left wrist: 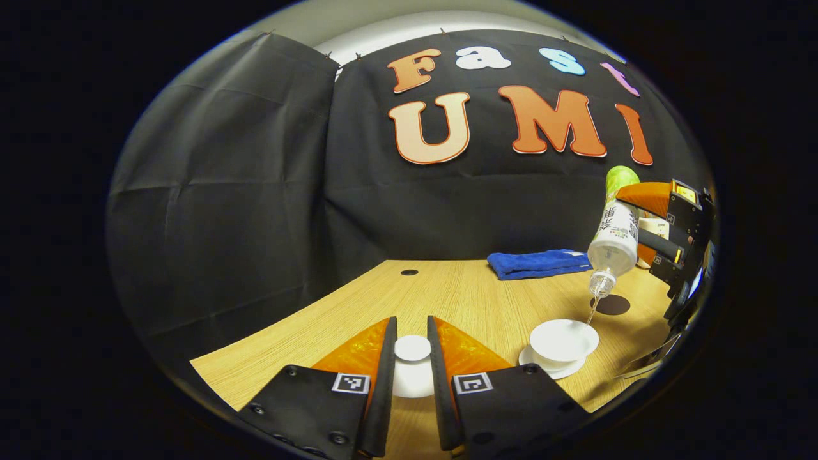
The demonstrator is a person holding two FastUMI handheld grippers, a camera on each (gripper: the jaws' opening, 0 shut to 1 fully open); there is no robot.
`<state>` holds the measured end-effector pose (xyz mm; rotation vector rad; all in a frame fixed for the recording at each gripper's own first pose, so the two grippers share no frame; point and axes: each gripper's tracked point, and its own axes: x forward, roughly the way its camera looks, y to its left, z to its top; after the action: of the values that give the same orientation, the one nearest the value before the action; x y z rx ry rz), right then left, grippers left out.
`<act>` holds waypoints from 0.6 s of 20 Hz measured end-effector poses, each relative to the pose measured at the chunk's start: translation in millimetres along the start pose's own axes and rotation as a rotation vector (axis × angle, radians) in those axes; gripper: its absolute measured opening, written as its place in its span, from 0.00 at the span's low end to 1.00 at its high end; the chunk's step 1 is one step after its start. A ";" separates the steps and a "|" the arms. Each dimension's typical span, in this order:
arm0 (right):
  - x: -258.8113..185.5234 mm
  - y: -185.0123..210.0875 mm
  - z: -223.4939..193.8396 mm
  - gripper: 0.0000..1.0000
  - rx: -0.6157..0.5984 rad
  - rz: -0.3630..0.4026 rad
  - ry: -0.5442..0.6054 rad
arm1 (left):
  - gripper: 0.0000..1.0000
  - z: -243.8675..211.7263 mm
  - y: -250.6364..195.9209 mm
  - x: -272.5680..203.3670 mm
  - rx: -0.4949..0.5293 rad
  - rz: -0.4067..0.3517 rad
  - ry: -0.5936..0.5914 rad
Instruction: Open the teacup lid with one hand, grasp the water bottle and pour water into the teacup with the other hand; after pouring, place the water bottle on the coaster and then close the teacup lid.
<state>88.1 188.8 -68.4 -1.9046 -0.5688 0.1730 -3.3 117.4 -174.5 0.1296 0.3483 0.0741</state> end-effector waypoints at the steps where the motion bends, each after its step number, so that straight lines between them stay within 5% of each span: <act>1: 0.9 -1.0 0.3 0.63 -0.007 -0.004 -0.002 | 0.34 -1.7 0.2 -1.4 -0.003 0.002 0.000; 6: 1.2 2.0 0.3 0.63 0.009 0.015 0.002 | 0.34 -0.2 1.0 -6.3 -0.001 0.005 -0.007; 12: -4.4 26.4 3.2 0.63 0.184 0.104 0.008 | 0.34 3.6 -0.1 -12.5 0.000 0.005 -0.019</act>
<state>91.0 181.6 -94.2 -1.7560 -0.4336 0.2759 -13.7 115.7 -167.0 0.1306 0.3293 0.0777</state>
